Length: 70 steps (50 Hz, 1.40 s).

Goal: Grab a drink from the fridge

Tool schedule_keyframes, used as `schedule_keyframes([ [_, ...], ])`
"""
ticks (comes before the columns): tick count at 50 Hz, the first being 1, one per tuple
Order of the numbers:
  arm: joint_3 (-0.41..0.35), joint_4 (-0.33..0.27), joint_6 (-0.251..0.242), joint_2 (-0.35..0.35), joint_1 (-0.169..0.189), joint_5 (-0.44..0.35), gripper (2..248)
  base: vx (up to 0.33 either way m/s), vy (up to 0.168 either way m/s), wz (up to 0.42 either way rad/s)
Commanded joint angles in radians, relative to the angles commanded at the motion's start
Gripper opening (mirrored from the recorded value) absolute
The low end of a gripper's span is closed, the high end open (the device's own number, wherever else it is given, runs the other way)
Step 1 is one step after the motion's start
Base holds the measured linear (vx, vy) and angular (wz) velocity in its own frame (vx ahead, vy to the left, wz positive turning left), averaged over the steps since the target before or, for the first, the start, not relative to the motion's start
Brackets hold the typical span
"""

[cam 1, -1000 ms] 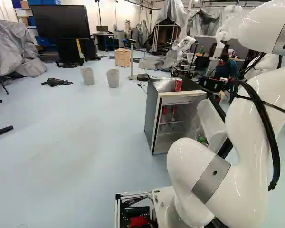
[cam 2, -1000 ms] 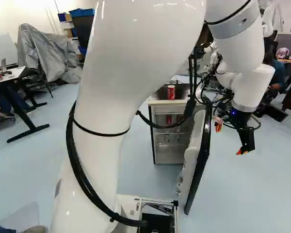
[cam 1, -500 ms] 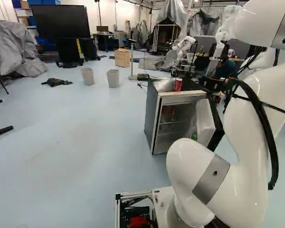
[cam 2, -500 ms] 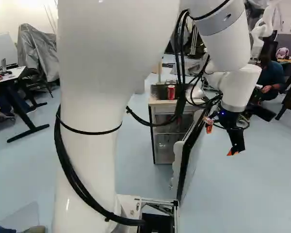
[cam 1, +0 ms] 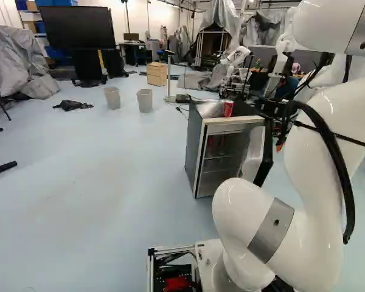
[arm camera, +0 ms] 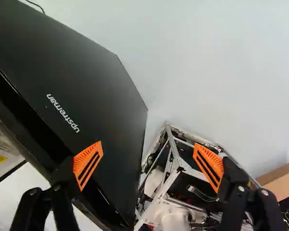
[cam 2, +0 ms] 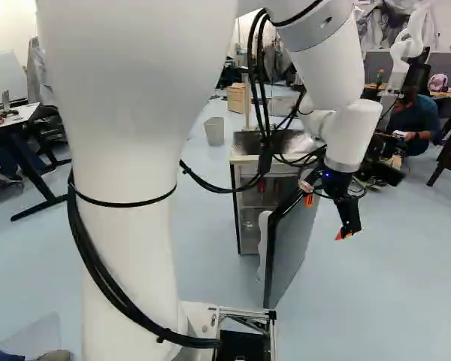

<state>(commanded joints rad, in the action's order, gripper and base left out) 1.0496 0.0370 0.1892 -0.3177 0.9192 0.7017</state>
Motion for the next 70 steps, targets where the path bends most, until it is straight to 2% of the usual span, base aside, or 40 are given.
schedule_keyframes([
  [38, -0.138, 0.000, 0.000, 0.106, -0.104, 0.000, 247, 0.000, 0.000, 0.000],
  [70, -0.221, 0.000, 0.000, 0.174, -0.222, 0.000, 247, 0.000, 0.000, 0.000],
])
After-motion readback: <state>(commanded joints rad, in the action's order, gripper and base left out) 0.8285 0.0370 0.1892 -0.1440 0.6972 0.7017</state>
